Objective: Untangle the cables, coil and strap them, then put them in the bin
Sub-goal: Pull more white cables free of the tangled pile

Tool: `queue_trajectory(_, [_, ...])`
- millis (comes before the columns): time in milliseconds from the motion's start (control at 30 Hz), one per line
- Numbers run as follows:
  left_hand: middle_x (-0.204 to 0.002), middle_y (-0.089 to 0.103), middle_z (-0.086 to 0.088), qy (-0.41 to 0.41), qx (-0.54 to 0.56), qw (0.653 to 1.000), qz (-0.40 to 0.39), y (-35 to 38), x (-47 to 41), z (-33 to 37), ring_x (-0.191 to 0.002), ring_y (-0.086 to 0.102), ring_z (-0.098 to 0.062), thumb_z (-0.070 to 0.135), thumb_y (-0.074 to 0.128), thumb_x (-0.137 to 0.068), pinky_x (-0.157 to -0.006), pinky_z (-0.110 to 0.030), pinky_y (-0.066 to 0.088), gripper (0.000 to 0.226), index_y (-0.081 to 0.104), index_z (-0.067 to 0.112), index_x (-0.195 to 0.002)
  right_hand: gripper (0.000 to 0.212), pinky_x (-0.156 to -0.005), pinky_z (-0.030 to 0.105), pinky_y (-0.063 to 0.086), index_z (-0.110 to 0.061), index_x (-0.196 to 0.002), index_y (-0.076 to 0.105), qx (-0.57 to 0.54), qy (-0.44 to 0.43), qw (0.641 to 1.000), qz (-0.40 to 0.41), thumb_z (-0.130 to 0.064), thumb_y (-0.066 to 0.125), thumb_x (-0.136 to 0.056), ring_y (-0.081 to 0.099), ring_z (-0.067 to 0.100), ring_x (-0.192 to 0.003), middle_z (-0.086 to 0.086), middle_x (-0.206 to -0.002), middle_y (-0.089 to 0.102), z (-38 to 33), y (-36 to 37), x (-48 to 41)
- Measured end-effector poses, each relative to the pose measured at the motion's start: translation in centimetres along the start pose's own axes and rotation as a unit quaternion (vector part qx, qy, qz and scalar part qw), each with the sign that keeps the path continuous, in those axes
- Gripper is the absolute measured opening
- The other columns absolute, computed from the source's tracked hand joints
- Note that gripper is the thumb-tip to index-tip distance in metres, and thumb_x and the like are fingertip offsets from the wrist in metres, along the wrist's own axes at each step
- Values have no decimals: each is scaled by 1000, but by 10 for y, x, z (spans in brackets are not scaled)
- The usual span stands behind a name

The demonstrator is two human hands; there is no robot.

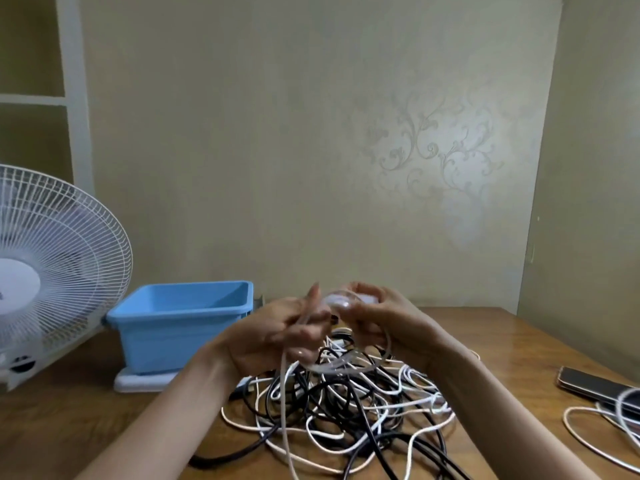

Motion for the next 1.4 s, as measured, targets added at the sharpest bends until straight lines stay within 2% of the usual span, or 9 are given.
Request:
queue_trajectory(167, [-56, 19, 7, 199, 83, 969, 119, -19, -2, 36, -44, 15, -6, 30, 84, -65, -34, -15, 20, 38, 49, 19, -56, 109, -82, 36, 56, -20, -133, 43, 2, 26, 999, 47, -63, 87, -43, 66, 22, -106, 8, -117, 68, 37, 8, 19])
queue_trajectory(333, [-56, 20, 7, 209, 108, 969, 77, -23, 1, 57, -45, 17, -7, 29, 41, -97, -37, -19, 23, 41, 50, 16, -60, 12, -61, 13, 37, -21, -86, 65, 160, 108, 961, -199, -31, 70, -86, 53, -2, -62, -14, -68, 61, 69, 56, 69])
queue_trajectory(400, [-59, 27, 2, 170, 159, 972, -14, -22, 6, 63, -49, 25, -10, 26, 28, -103, -45, -24, 26, 43, 52, 10, -71, 18, -50, 11, 34, -22, -71, 63, 105, 146, 963, -199, -31, 70, -85, 48, -2, -49, -14, -54, 52, 69, 25, 77])
queue_trajectory(533, [-57, 26, 2, 133, 119, 984, -4, -31, 14, 66, -48, 25, -11, 25, 44, -100, -44, -23, 26, 34, 51, 10, -71, 40, -38, 23, 47, -7, -69, 59, -271, 221, 937, 5, -3, 94, -49, 41, 11, -30, -1, -41, 37, 61, -47, 70])
queue_trajectory(700, [-47, 24, 6, 158, -96, 949, 256, -41, -6, 50, -37, 17, -3, 32, 51, -88, -32, -13, 16, 31, 48, 14, -63, 59, -45, 39, 57, 7, -67, 61, -413, 85, 899, 116, 22, 87, -16, 55, 21, -43, 10, -54, 53, -5, -58, 42])
queue_trajectory(800, [-48, 36, 5, 182, -147, 924, 303, -39, -23, 50, -38, 20, -4, 31, 40, -95, -34, -14, 17, 31, 41, 14, -69, 51, -63, 35, 59, 1, -72, 69, -355, 80, 925, 108, 9, 92, -27, 64, 21, -64, 16, -82, 69, -14, -51, 26])
queue_trajectory(967, [-58, 58, 0, 135, -196, 916, 324, -37, -42, 51, -42, 39, -7, 28, 36, -102, -41, -17, 30, 34, 43, 17, -70, 9, -43, 14, 46, 1, -84, 63, -221, 69, 954, 192, 0, 54, -87, 51, 7, -44, 6, -61, 58, -19, -54, 3])
queue_trajectory(1233, [-59, 64, -4, 97, -240, 897, 360, -45, -57, 47, -49, 63, -17, 31, 35, -103, -51, -25, 54, 36, 54, 6, -86, 9, -50, 20, 46, 6, -90, 66, 75, 41, 964, 251, -1, 67, -83, 59, 9, -56, 7, -73, 64, -44, -56, -14])
queue_trajectory(1400, [-42, 28, 6, 59, -75, 952, 290, -54, -80, 27, -32, 24, -4, 30, 32, -102, -31, -14, 24, 38, 47, 10, -73, 21, -62, 10, 44, -3, -104, 72, 181, -15, 953, 241, -13, 68, -87, 56, 3, -68, -3, -77, 65, -51, -63, -30])
Point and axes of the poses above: each hand's wrist, its own x-axis away from the middle knuckle, its own y-axis out of the palm, z = x × y, the point moved 9 cm from there along -x, towards the middle knuckle
